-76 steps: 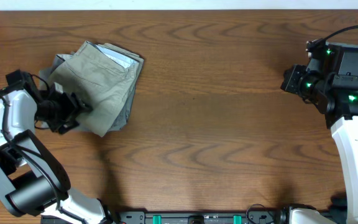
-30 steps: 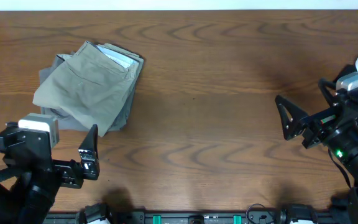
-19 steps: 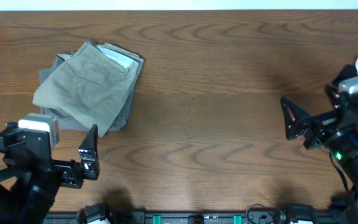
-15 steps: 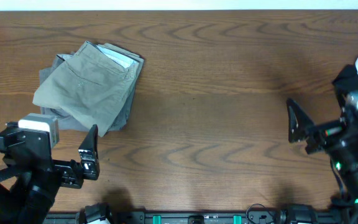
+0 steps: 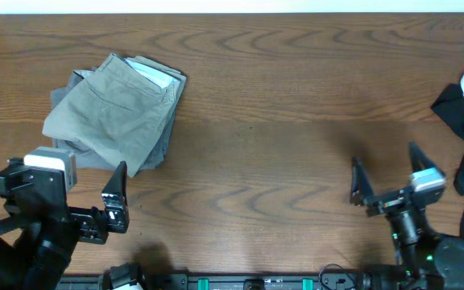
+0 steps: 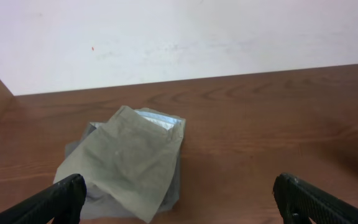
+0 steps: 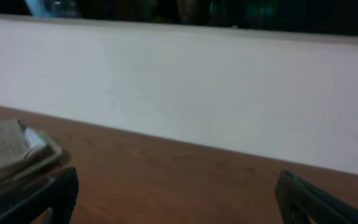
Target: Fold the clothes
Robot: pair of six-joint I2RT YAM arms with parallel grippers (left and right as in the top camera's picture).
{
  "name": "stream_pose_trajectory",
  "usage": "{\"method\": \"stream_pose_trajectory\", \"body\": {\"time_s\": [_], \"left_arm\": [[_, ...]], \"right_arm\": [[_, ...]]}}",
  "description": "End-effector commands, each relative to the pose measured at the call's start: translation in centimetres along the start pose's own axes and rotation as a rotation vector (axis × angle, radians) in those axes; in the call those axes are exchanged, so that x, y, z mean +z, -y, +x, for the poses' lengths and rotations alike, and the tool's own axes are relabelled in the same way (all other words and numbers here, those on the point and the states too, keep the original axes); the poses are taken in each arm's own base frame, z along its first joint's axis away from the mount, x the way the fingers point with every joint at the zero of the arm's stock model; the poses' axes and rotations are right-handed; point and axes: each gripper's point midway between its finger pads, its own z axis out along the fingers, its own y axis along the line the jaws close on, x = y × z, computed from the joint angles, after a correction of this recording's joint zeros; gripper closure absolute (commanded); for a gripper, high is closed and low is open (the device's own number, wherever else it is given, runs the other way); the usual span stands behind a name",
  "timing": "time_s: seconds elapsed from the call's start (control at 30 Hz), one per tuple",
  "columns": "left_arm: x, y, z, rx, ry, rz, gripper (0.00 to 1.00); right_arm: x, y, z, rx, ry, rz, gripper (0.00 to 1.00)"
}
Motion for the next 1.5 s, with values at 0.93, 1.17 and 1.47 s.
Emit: {"method": "stream_pose_trajectory", "body": {"time_s": [0.93,1.17,1.47], "left_arm": [[0.0,0.2,-0.1,0.01,0.002,0.013,0.02],[0.0,0.2,-0.1,0.01,0.002,0.013,0.02],[0.0,0.2,-0.1,0.01,0.002,0.013,0.02]], "right_arm": [[1.1,-1.2,12.5,0.091,-0.119,-0.054,0.01],[1.1,-1.2,12.5,0.09,-0.119,-0.054,0.01],[1.1,-1.2,12.5,0.091,-0.119,-0.054,0.01]]}}
